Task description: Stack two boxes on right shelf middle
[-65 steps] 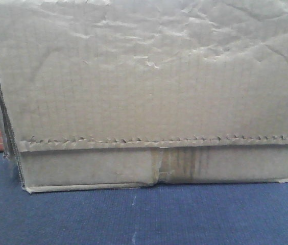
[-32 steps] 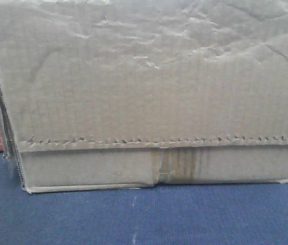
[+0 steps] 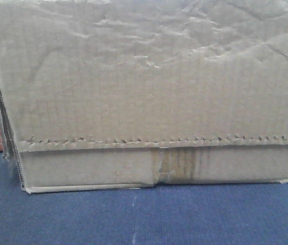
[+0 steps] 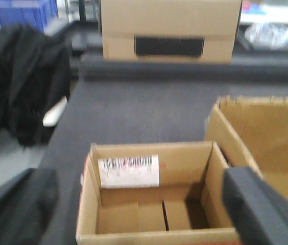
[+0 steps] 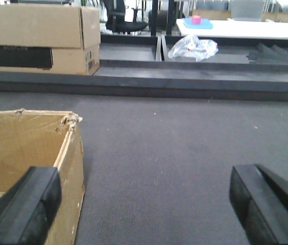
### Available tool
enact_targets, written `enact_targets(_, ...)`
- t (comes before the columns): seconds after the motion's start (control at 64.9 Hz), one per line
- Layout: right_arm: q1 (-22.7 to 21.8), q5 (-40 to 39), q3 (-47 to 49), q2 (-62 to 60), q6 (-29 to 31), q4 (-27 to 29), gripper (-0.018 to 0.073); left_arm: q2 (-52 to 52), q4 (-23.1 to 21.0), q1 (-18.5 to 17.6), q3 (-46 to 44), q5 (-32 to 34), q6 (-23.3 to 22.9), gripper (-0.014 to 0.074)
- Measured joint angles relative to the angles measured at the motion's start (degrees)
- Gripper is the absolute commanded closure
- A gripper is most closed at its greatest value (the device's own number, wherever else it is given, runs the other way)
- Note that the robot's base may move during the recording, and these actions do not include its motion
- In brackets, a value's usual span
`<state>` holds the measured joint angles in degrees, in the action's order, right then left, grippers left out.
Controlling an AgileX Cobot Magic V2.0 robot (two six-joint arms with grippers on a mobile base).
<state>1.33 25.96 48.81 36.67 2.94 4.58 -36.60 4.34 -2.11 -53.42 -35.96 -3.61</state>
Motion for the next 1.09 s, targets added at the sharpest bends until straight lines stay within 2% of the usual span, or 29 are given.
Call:
enact_targets(0.216, 0.52, 0.00, 0.10, 0.24, 0.00, 0.00, -0.0010, -7.92, 0.17, -0.13, -4.02, -7.15, 0.00, -0.0003)
enact_targets(0.37, 2.65, 0.00, 0.10, 1.31, 0.00, 0.00, -0.0010, -19.27, 2.26, 0.83, -13.66, -15.67, 0.47, -0.0003)
enact_targets(0.447, 3.81, 0.00, 0.10, 1.93, 0.00, -0.10, -0.0010, -25.46, 1.90, 3.34, -18.74, -19.44, 3.07, -0.0003)
enact_targets(0.648, 5.36, 0.00, 0.10, 2.47, 0.00, -0.10, -0.0010, -40.62, -4.34, 12.85, -29.92, -28.43, 12.64, -0.0003)
enact_targets(0.771, 5.64, 0.00, 0.10, 2.47, 0.00, -0.10, -0.0010, -46.99, -5.51, 15.36, -32.75, -29.65, 15.83, -0.0003)
enact_targets(1.095, 5.64, 0.00, 0.10, 2.47, 0.00, -0.10, -0.0010, -60.08, -7.27, 15.36, -33.40, -28.48, 17.96, -0.0003)
